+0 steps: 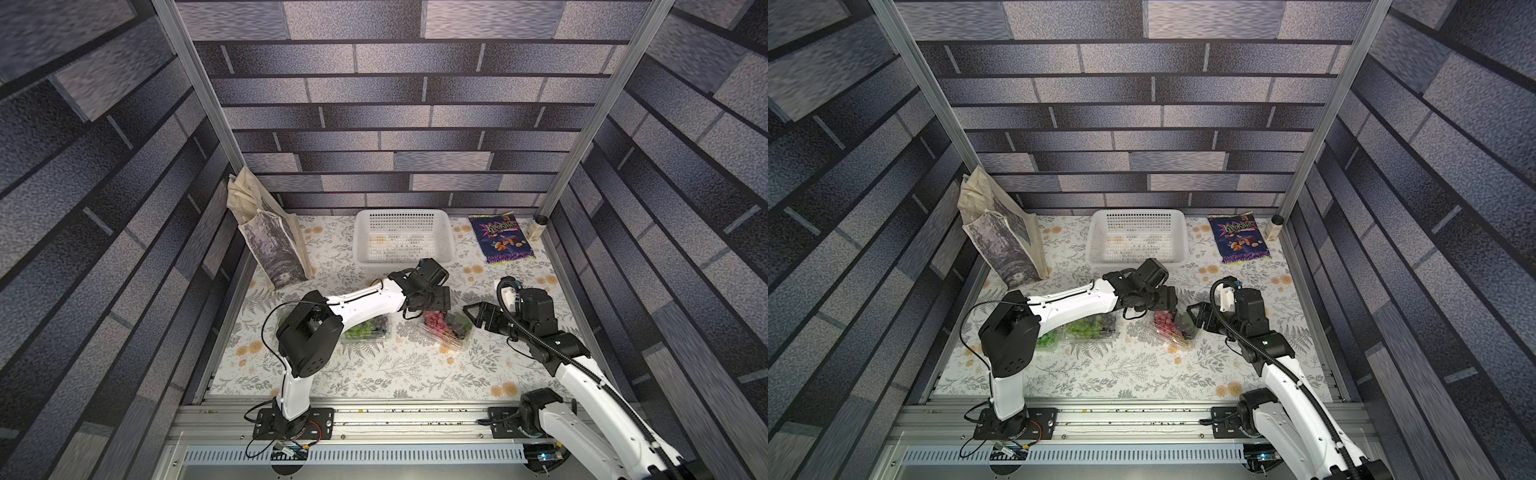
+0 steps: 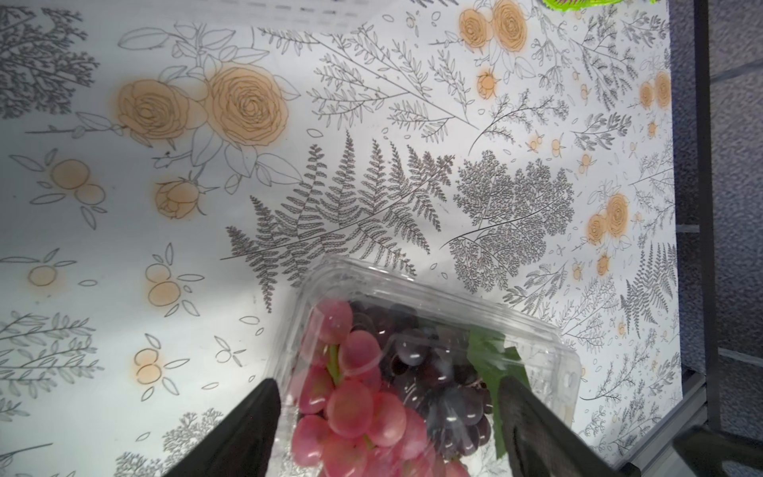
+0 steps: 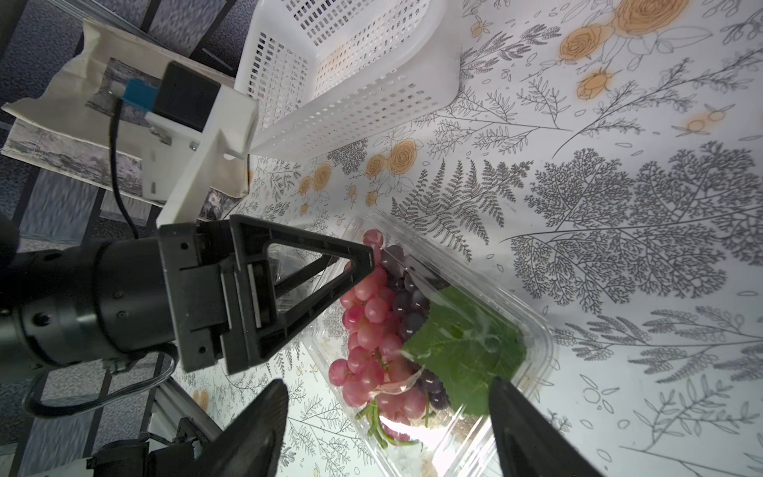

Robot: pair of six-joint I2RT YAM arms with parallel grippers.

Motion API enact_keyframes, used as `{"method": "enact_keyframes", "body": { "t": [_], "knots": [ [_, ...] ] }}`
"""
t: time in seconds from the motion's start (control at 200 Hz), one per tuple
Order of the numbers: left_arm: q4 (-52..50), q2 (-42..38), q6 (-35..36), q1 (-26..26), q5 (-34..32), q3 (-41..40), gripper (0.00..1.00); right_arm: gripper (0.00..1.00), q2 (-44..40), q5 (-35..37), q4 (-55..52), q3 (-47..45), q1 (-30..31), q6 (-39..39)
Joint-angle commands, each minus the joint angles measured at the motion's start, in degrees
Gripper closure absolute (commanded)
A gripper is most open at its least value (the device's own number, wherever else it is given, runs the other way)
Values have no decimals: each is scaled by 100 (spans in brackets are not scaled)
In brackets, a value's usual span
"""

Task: Pack grapes into containers
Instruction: Adjust the packing box at the center of the board.

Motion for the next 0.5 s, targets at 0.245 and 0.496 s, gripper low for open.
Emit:
{"method": "enact_keyframes", "body": {
  "t": [0.245, 0.496],
  "knots": [
    [240, -1867, 30, 131, -34, -1714, 24, 34, 151, 204, -447, 592, 529, -367],
    [1337, -2579, -626, -232, -47, -2900, 36, 68, 615, 395, 131, 555, 1127, -162]
  ]
}}
